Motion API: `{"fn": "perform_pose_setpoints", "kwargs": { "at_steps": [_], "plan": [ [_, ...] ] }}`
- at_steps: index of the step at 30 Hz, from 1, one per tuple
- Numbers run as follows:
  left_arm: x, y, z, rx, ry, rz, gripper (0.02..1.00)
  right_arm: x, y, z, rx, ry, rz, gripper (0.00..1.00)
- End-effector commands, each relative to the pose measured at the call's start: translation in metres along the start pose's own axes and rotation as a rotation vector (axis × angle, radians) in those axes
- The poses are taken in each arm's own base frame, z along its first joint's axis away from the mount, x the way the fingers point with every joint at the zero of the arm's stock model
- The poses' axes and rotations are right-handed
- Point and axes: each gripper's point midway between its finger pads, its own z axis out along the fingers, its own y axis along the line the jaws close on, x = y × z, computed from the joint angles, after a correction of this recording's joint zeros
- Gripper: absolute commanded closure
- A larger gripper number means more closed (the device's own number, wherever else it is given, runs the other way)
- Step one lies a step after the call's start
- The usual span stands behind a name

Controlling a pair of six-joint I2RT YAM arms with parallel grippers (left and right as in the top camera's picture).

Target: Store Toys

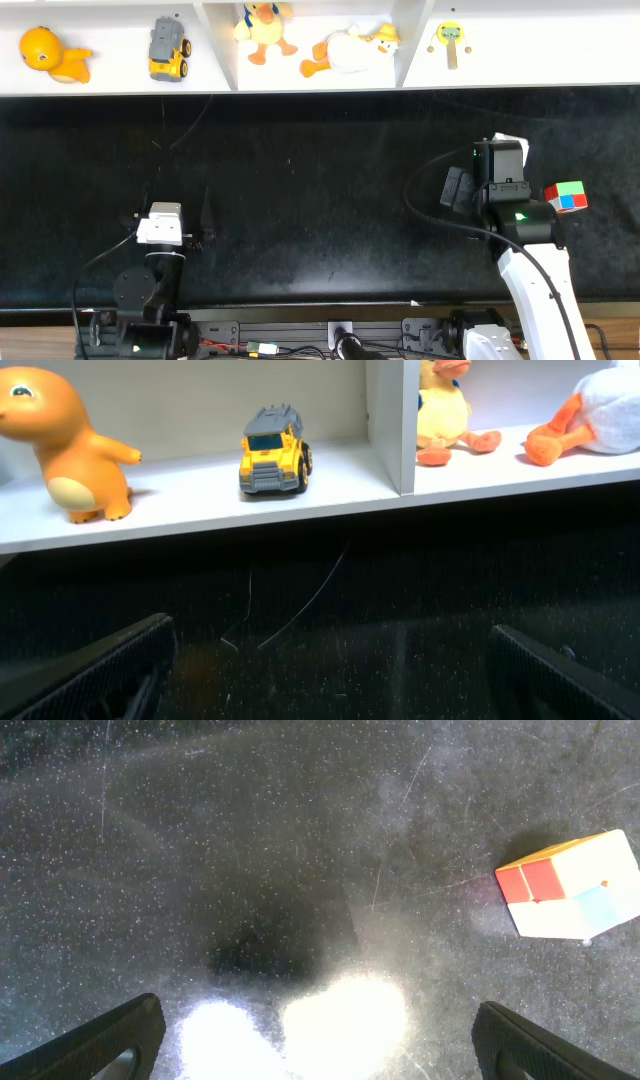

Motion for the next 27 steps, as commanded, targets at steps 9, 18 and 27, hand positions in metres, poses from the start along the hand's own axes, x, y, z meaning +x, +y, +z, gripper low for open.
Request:
{"fn": "perform_pose_setpoints", "kwargs": {
  "at_steps": [9,18,27],
  "plan": [
    [-0.001,0.001,-0.001,-0.008,-0.005,-0.004,0.023,-0.032,-0.013,-0.002,0.029,-0.124,0.016,0.001],
    [-0.001,0.001,-0.001,-0.008,-0.005,-0.004,0.020,-0.030,-0.085,0.004,-0.028,-0.114,-0.178,0.016],
    [-0.001,0.001,-0.001,-0.008,-0.005,-0.004,0.020,0.001,-0.159,0.015,0.038,-0.040,-0.342,0.025]
  ]
}}
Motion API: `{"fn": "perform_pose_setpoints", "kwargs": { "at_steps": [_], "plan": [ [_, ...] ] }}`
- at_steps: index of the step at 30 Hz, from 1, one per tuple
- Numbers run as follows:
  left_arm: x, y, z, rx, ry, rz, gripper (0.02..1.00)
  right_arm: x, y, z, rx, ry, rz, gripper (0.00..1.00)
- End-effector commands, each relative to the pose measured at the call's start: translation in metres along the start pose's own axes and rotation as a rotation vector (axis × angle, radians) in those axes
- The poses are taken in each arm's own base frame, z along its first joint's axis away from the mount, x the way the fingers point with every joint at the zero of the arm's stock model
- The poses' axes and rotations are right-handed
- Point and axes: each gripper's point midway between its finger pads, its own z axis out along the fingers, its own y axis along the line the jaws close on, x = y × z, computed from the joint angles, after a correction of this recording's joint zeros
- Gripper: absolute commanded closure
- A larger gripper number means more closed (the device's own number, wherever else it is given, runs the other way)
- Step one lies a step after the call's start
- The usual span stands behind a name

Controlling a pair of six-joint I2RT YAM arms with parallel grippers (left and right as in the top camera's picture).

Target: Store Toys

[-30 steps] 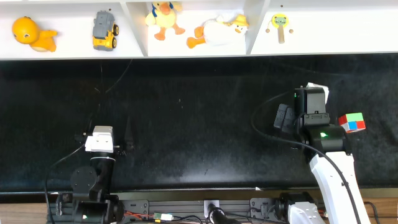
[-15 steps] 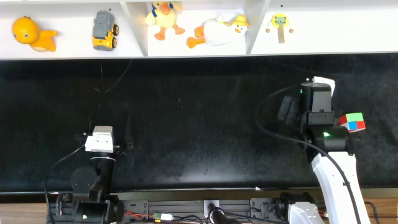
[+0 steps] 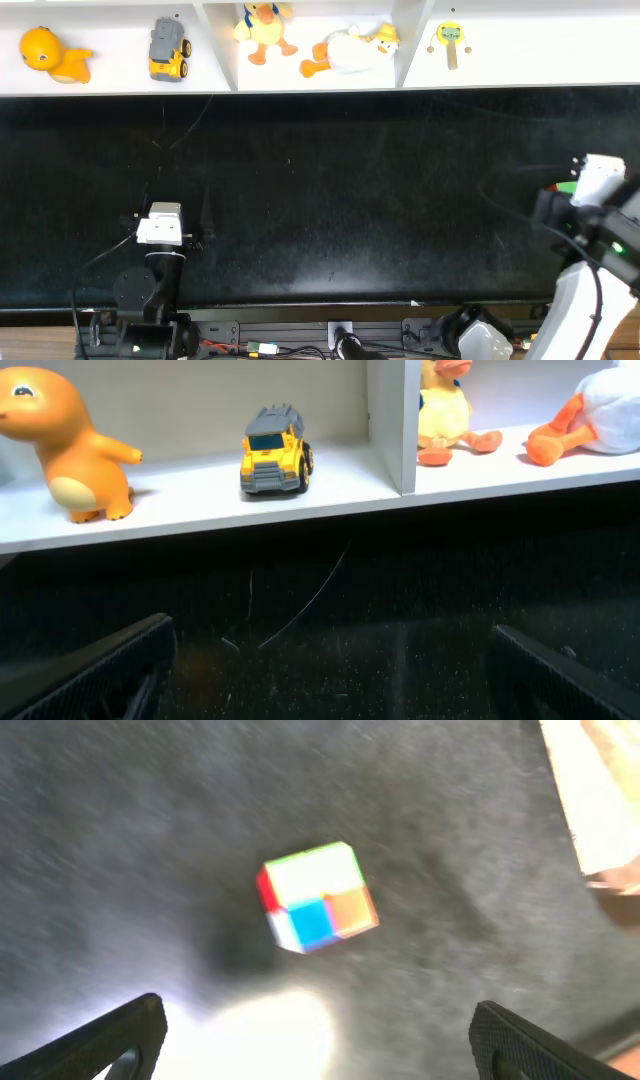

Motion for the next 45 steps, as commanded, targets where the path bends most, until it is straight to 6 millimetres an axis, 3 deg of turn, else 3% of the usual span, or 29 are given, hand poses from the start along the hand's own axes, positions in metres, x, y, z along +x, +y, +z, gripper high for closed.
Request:
{"fn": "perform_pose_setpoints", "kwargs": {
  "at_steps": [1,12,19,32,38,45],
  "plan": [
    [-0.001,0.001,-0.001,-0.006,-0.006,-0.004,0.020,0.009,-0.002,0.012,-0.080,-0.001,-0.200,0.027],
    [-0.001,0.001,-0.001,-0.006,-0.006,-0.004,0.020,0.020,0.009,0.059,-0.246,0.066,-0.194,0.042],
    [-0.001,0.001,-0.001,-0.006,-0.006,-0.004,0.023,0.010,-0.004,0.061,-0.260,0.028,-0.147,0.049],
    [-0.001,0.001,-0.001,-0.006,-0.006,-0.004,0.020,0.019,-0.028,0.065,-0.218,0.018,-0.076,0.040],
    [-0.001,0.001,-0.001,-0.006,-0.006,-0.004,0.020,0.024,-0.016,0.081,-0.299,0.030,-0.039,0.045],
    [-0.001,0.001,-0.001,-0.006,-0.006,-0.004,0.020,0.013,-0.014,0.088,-0.334,-0.012,0.022,0.038]
  ]
}}
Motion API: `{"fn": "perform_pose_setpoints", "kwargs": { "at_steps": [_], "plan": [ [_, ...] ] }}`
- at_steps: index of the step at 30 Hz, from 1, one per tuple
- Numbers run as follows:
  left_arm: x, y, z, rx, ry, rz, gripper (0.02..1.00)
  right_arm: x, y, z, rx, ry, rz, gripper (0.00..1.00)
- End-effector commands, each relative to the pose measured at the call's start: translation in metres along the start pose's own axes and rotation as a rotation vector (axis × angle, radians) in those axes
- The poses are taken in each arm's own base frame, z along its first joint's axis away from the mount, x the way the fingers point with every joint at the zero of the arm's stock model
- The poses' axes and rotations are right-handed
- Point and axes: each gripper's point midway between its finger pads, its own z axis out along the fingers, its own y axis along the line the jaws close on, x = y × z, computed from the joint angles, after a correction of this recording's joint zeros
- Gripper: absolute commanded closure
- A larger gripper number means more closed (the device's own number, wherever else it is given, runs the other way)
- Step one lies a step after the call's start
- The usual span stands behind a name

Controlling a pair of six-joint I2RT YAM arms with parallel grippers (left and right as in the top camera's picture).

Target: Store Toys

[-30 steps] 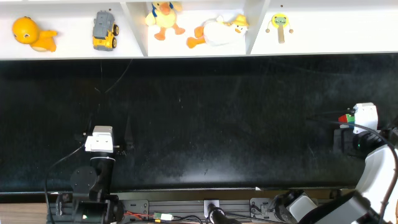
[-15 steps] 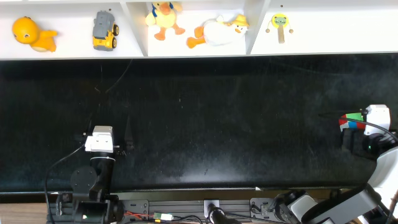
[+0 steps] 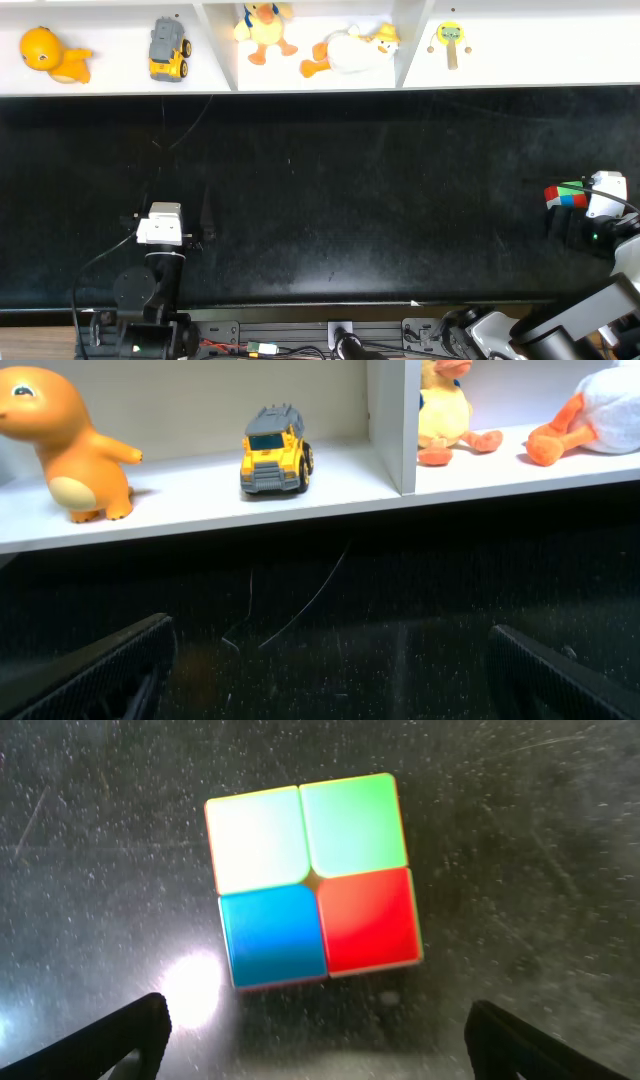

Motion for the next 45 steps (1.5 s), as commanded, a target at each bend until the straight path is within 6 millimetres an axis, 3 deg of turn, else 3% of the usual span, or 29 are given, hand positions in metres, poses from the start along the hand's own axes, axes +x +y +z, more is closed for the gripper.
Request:
{"fn": "perform_pose_setpoints", "kwargs": {
  "at_steps": [1,10,21,28,45],
  "plan": [
    [-0.001,0.001,-0.001,-0.006,-0.006,-0.004,0.020,-0.025,-0.008,-0.008,-0.002,-0.095,0.017,0.029],
    [-0.001,0.001,-0.001,-0.006,-0.006,-0.004,0.020,-0.034,-0.015,-0.009,0.025,-0.127,0.003,0.001],
    [-0.001,0.001,-0.001,-0.006,-0.006,-0.004,0.020,-0.041,-0.002,0.001,-0.004,-0.115,-0.003,0.003],
    [-0.001,0.001,-0.001,-0.006,-0.006,-0.004,0.020,-0.039,-0.005,0.002,0.012,-0.101,0.007,0.003],
    [-0.001,0.001,-0.001,-0.006,-0.006,-0.004,0.020,-0.034,-0.011,0.006,0.041,-0.070,0.026,0.097]
  ]
}}
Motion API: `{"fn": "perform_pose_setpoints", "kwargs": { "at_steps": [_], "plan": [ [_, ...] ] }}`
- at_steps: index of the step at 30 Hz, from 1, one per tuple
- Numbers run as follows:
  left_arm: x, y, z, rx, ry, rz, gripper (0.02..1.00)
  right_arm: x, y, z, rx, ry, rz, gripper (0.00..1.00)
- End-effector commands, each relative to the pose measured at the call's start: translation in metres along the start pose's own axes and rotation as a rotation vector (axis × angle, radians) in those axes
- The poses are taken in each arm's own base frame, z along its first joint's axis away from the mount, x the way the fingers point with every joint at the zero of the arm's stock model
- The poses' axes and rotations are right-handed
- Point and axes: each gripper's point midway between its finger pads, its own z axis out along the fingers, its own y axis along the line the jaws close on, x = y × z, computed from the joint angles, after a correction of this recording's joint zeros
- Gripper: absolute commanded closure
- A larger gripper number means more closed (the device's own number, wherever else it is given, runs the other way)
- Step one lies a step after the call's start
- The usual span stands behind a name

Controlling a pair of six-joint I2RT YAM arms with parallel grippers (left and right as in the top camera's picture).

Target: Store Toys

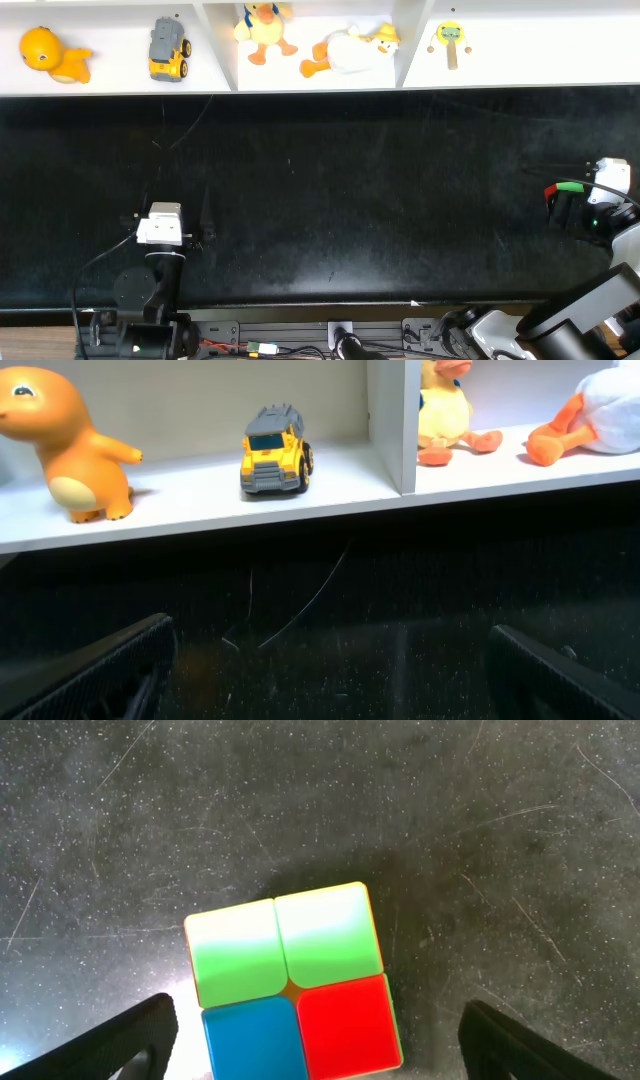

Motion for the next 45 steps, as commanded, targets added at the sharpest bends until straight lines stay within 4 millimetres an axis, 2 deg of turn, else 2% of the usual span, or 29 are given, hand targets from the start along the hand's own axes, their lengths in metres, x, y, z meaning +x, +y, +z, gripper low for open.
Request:
{"fn": "perform_pose_setpoints", "kwargs": {
  "at_steps": [1,8,13,15,21,24,32,38,45],
  "plan": [
    [-0.001,0.001,-0.001,-0.006,-0.006,-0.004,0.020,-0.009,-0.006,-0.002,0.019,-0.012,-0.006,0.104],
    [-0.001,0.001,-0.001,-0.006,-0.006,-0.004,0.020,-0.008,-0.006,-0.002,0.021,-0.008,-0.005,0.178],
    [-0.001,0.001,-0.001,-0.006,-0.006,-0.004,0.020,-0.007,-0.008,-0.002,0.029,-0.001,0.017,0.303],
    [-0.001,0.001,-0.001,-0.006,-0.006,-0.004,0.020,-0.007,-0.008,-0.002,0.030,-0.003,0.017,0.389],
    [-0.001,0.001,-0.001,-0.006,-0.006,-0.004,0.020,-0.007,-0.008,-0.002,0.029,-0.002,0.017,0.476],
    [-0.001,0.001,-0.001,-0.006,-0.006,-0.004,0.020,-0.007,-0.008,-0.002,0.029,-0.002,0.017,0.551],
    [-0.001,0.001,-0.001,-0.006,-0.006,-0.004,0.020,-0.010,-0.004,-0.001,0.033,0.004,0.001,0.597],
    [-0.001,0.001,-0.001,-0.006,-0.006,-0.004,0.020,-0.037,0.006,-0.008,0.075,0.003,-0.033,0.660],
    [-0.001,0.001,-0.001,-0.006,-0.006,-0.004,0.023,-0.089,0.006,-0.033,0.106,-0.087,-0.020,0.673]
  ]
}}
